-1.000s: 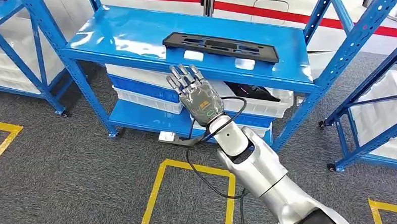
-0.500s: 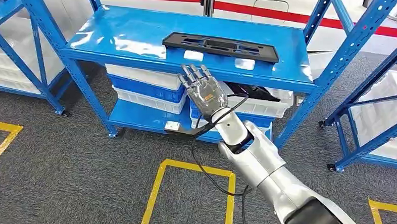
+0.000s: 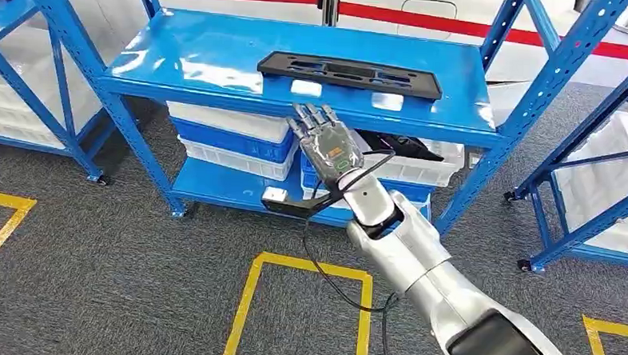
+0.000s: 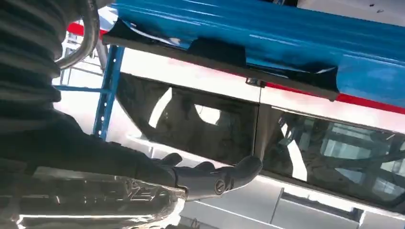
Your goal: Take the parts from the cabinet and place them on the table.
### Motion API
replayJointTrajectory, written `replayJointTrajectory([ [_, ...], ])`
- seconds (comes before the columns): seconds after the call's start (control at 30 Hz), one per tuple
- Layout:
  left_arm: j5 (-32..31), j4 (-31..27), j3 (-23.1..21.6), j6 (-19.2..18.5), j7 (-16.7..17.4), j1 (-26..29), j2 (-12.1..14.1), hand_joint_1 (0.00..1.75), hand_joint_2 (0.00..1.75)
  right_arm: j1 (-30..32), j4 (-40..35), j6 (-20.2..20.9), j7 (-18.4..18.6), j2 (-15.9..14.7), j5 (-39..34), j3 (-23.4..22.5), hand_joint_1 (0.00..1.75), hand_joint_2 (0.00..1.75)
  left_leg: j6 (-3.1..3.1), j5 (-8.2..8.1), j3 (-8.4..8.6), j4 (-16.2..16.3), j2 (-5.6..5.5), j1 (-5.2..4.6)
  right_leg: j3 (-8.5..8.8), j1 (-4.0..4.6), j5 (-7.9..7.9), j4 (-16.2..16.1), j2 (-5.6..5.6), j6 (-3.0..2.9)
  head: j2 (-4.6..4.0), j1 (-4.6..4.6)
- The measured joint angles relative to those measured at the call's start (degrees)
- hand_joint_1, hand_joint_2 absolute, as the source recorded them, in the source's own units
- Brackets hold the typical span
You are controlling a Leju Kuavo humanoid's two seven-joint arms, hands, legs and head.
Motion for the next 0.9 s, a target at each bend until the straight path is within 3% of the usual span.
replayJointTrajectory([
  [0.47, -1.8, 0.0, 0.2, -0.1, -0.5, -0.3, -0.1, 0.0, 0.0, 0.9, -0.1, -3.1, -1.0, 0.4, -2.6, -3.8, 0.0, 1.75, 0.13, -0.09, -0.09, 0.2, 0.02, -0.21, -0.01, -0.53, 0.09, -0.1, 0.01, 0.15, 0.0, 0.0],
  [0.57, -1.9, 0.0, 0.2, -0.1, -0.5, -0.3, -0.1, 0.0, 0.0, 1.0, -0.1, -3.2, -1.1, 0.9, -2.6, -4.0, 0.0, 1.75, 0.42, -0.26, -0.3, 0.3, -0.01, -0.34, -0.05, -0.71, 0.14, -0.1, -0.02, 0.29, 0.0, 0.0],
  [0.63, -1.9, 0.0, 0.2, -0.1, -0.5, -0.4, -0.1, 0.0, 0.0, 0.9, -0.1, -3.6, -1.1, 1.6, -2.6, -4.1, 0.0, 1.75, 0.96, -0.17, -0.06, -0.4, -0.15, -0.31, 0.25, -0.49, 0.17, -0.7, -0.2, 0.69, 0.0, -0.02],
  [0.67, -2.0, 0.0, 0.2, -0.1, -0.6, -0.3, -0.1, 0.0, 0.0, 1.0, -0.2, -3.8, -1.1, 1.7, -2.6, -4.3, 0.0, 1.75, 1.37, 0.29, 0.72, -1.4, -0.09, 0.56, -0.31, -0.36, -0.19, 0.1, 0.52, 0.79, 0.0, 0.09],
  [0.7, -2.0, 0.0, 0.2, -0.1, -0.6, -0.5, -0.3, 0.0, 0.0, 1.0, -0.3, -4.2, -1.1, 1.8, -2.6, -4.3, 0.0, 1.75, 1.65, 0.42, 1.02, -1.8, -0.23, 0.48, -1.32, -0.45, -0.9, 2.2, 1.65, 0.61, 0.0, 0.0],
  [0.77, -2.2, 0.0, 0.2, -0.1, -0.6, -0.9, -0.3, 0.0, 0.0, 1.0, -0.2, -4.4, -1.1, 1.7, -2.6, -4.3, 0.0, 1.75, 1.85, 0.38, 1.03, -1.8, -0.44, 0.6, -6.69, -0.45, -3.85, 11.2, 2.69, -0.06, 0.0, 0.15],
  [0.8, -2.4, 0.0, 0.2, -0.1, -0.7, -1.0, -0.4, 0.0, 0.0, 1.4, -0.2, -4.4, -1.1, 1.5, -2.6, -4.4, 0.0, 1.75, 1.9, 0.27, 1.04, -1.8, -0.83, 0.6, -10.08, -0.51, -4.9, 16.3, 2.87, 0.02, 0.0, 0.13],
  [0.83, -2.5, 0.0, 0.2, -0.1, -0.7, -1.0, -0.4, 0.0, 0.0, 1.7, -0.2, -4.5, -1.1, 1.3, -2.6, -4.5, 0.0, 1.75, 1.82, 0.17, 1.1, -1.8, -1.15, 0.61, -12.2, -0.55, -4.87, 18.8, 2.91, 0.32, 0.0, 0.13],
  [0.87, -2.5, 0.0, 0.2, -0.1, -0.7, -1.0, -0.4, 0.0, 0.0, 2.0, -0.2, -4.5, -1.1, 1.2, -2.6, -4.5, 0.0, 1.75, 1.67, 0.04, 1.29, -1.8, -1.43, 0.66, -12.77, -0.57, -3.75, 18.2, 2.92, 0.79, 0.0, 0.15],
  [0.9, -2.6, 0.0, 0.2, 0.0, -0.7, -0.9, -0.5, 0.0, 0.0, 2.0, -0.2, -4.6, -1.1, 1.2, -2.6, -4.5, 0.0, 1.75, 1.37, -0.2, 1.55, -1.7, -1.72, 0.76, -12.1, -0.73, -1.43, 14.9, 2.91, 1.51, 0.0, 0.11],
])
